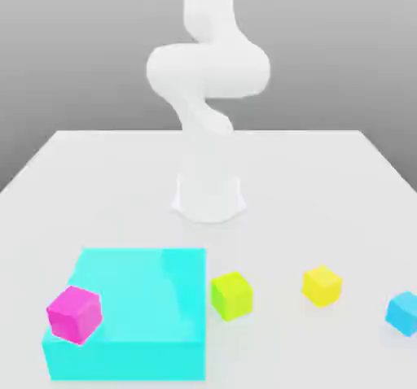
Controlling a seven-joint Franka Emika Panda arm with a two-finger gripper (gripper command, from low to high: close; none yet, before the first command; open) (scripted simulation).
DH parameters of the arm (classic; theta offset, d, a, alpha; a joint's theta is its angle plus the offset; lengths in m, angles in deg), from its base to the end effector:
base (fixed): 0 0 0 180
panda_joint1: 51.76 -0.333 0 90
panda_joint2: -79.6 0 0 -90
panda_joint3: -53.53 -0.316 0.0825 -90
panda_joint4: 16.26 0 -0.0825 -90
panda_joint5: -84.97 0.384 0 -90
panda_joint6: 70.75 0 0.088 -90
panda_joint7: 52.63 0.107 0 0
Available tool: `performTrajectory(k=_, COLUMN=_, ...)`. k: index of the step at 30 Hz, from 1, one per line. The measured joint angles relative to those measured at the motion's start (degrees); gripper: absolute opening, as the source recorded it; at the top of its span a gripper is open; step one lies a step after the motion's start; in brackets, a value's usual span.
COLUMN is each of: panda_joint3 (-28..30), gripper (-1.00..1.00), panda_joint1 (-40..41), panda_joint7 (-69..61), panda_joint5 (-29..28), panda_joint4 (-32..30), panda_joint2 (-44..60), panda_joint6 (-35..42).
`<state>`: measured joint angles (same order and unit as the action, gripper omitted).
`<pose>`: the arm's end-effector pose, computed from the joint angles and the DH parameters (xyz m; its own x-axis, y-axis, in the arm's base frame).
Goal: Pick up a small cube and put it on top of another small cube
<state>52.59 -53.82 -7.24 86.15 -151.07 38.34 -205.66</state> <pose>0.3781 0.0221 0.6613 0.5602 -0.6908 0.4571 -0.5010 -0.7220 -0.4772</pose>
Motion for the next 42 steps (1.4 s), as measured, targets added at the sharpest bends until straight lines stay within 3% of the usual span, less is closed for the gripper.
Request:
performTrajectory(k=15, panda_joint3=-11.1, gripper=0.00, panda_joint1=-12.5, panda_joint7=0.3, panda_joint5=3.5, panda_joint4=-20.1, panda_joint2=32.0, panda_joint6=-21.6)
performTrajectory(k=20, panda_joint3=-14.0, gripper=0.00, panda_joint1=-15.9, panda_joint7=5.4, panda_joint5=-2.6, panda_joint4=-26.2, panda_joint2=42.6, panda_joint6=-28.7)
performTrajectory(k=24, panda_joint3=-8.8, gripper=0.00, panda_joint1=-19.4, panda_joint7=11.5, panda_joint5=-10.8, panda_joint4=-25.6, panda_joint2=51.1, panda_joint6=-35.1)
performTrajectory(k=27, panda_joint3=-3.3, gripper=0.00, panda_joint1=-24.3, panda_joint7=13.9, panda_joint5=-13.8, panda_joint4=-24.4, panda_joint2=57.3, panda_joint6=-40.2)
performTrajectory(k=28, panda_joint3=-2.4, gripper=-1.00, panda_joint1=-25.2, panda_joint7=13.8, panda_joint5=-13.7, panda_joint4=-24.2, panda_joint2=58.3, panda_joint6=-41.0)
performTrajectory(k=36, panda_joint3=-3.4, gripper=-1.00, panda_joint1=-24.4, panda_joint7=13.4, panda_joint5=-13.2, panda_joint4=-24.5, panda_joint2=56.7, panda_joint6=-39.7)
performTrajectory(k=42, panda_joint3=-8.6, gripper=-1.00, panda_joint1=-20.8, panda_joint7=6.3, panda_joint5=-4.0, panda_joint4=-26.7, panda_joint2=45.0, panda_joint6=-30.3)
